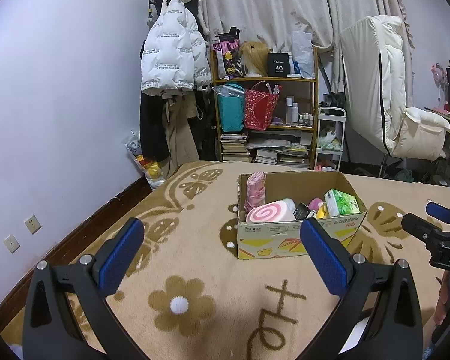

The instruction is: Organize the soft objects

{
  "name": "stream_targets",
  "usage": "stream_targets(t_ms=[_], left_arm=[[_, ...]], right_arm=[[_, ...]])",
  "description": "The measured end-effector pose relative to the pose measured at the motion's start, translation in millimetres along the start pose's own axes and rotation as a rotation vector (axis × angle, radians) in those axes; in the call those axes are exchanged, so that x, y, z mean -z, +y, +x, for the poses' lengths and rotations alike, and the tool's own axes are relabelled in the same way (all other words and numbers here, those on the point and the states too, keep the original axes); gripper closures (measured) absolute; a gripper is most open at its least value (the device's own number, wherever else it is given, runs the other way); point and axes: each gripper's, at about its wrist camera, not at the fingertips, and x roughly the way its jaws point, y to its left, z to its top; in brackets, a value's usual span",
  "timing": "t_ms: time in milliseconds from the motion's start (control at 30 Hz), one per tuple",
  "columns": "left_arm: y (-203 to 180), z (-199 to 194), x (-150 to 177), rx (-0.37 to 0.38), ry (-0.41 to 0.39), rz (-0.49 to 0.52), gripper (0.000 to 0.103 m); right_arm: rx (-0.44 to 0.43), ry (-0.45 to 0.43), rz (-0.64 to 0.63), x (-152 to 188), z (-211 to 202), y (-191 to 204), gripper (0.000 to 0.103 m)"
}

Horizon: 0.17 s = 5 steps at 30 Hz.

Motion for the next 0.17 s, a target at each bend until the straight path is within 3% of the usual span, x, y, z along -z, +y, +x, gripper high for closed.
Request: stream_targets(t_ms=[167], left_arm=[[-0.2, 0.3, -0.3, 0.004, 0.002, -0.001, 0.0]], right_arm=[[0.0, -0.002, 0.002, 0.2, -0.2, -0.4, 0.0]])
